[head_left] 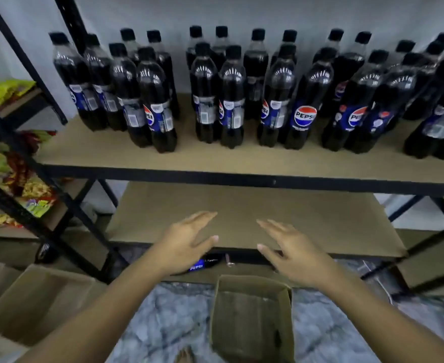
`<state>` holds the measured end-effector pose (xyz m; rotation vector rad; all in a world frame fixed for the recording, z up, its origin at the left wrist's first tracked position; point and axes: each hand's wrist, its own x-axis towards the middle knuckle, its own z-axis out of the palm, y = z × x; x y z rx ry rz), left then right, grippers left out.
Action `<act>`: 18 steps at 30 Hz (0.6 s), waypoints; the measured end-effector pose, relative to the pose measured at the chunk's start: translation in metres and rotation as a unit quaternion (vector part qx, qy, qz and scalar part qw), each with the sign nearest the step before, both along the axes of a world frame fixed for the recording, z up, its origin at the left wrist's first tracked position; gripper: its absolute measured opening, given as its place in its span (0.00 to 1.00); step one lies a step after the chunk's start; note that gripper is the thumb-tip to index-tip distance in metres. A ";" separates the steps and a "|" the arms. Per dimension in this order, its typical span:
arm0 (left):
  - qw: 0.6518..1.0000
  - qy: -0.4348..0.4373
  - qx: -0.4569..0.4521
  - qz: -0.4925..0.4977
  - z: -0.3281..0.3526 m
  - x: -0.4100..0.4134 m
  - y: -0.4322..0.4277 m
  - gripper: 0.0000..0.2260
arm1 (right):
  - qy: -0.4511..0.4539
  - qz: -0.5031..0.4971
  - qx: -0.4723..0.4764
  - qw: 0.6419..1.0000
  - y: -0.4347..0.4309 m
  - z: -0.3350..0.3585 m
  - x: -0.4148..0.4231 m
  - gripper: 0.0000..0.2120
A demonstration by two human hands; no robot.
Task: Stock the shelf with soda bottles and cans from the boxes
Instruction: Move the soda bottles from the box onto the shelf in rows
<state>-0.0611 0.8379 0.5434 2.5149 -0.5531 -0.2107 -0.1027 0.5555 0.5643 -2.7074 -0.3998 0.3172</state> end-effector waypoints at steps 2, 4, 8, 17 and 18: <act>0.999 0.043 -0.002 0.021 -0.029 -0.021 -0.026 0.27 | 0.036 0.007 -0.006 0.999 -0.027 -0.025 -0.018 0.30; 0.995 0.088 0.014 0.034 -0.057 -0.043 -0.048 0.28 | 0.071 0.015 -0.008 0.997 -0.053 -0.050 -0.035 0.30; 0.986 0.152 0.035 0.058 -0.098 -0.080 -0.075 0.27 | 0.135 0.003 -0.012 0.991 -0.096 -0.101 -0.065 0.30; 0.950 0.300 0.054 0.071 -0.207 -0.084 -0.087 0.24 | 0.327 -0.159 0.026 0.931 -0.125 -0.239 -0.095 0.32; 0.944 0.314 0.056 0.080 -0.232 -0.078 -0.086 0.24 | 0.349 -0.200 0.039 0.915 -0.124 -0.264 -0.094 0.32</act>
